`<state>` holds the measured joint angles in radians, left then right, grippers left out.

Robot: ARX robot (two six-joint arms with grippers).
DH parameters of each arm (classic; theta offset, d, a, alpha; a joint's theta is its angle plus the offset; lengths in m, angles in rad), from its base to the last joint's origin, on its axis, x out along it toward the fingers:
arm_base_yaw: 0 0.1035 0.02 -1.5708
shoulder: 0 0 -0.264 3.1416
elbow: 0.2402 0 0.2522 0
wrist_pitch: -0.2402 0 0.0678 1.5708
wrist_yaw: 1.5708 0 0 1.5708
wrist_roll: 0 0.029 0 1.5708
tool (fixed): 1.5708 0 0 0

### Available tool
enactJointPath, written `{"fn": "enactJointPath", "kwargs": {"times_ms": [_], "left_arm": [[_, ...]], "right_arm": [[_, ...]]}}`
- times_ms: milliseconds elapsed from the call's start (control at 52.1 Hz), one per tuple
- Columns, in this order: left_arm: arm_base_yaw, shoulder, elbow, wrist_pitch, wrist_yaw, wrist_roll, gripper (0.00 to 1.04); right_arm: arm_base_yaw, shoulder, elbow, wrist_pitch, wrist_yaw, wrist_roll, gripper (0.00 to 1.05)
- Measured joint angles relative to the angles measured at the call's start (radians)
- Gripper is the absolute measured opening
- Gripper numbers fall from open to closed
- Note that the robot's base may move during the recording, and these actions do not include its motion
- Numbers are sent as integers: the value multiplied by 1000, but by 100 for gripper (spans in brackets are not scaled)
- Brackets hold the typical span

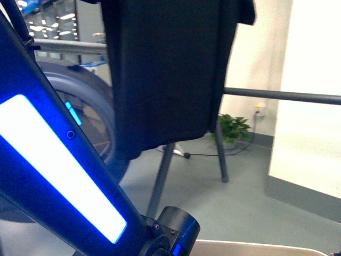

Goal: Move hamper under clothes hanger

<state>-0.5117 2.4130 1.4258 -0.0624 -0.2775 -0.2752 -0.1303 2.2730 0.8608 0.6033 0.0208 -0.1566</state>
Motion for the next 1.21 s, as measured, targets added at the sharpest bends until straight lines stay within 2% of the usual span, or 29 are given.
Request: {"fn": "enactJointPath", "kwargs": {"times_ms": [729, 959, 1209], "left_arm": [[0, -2, -1, 0, 0, 3, 4], [-32, -2, -1, 0, 17, 2, 4], [10, -3, -1, 0, -12, 4, 4]], "right_arm": [[0, 1, 1, 0, -1, 0, 3], [-26, 1, -3, 0, 31, -1, 3], [8, 2, -2, 0, -12, 0, 3]]}}
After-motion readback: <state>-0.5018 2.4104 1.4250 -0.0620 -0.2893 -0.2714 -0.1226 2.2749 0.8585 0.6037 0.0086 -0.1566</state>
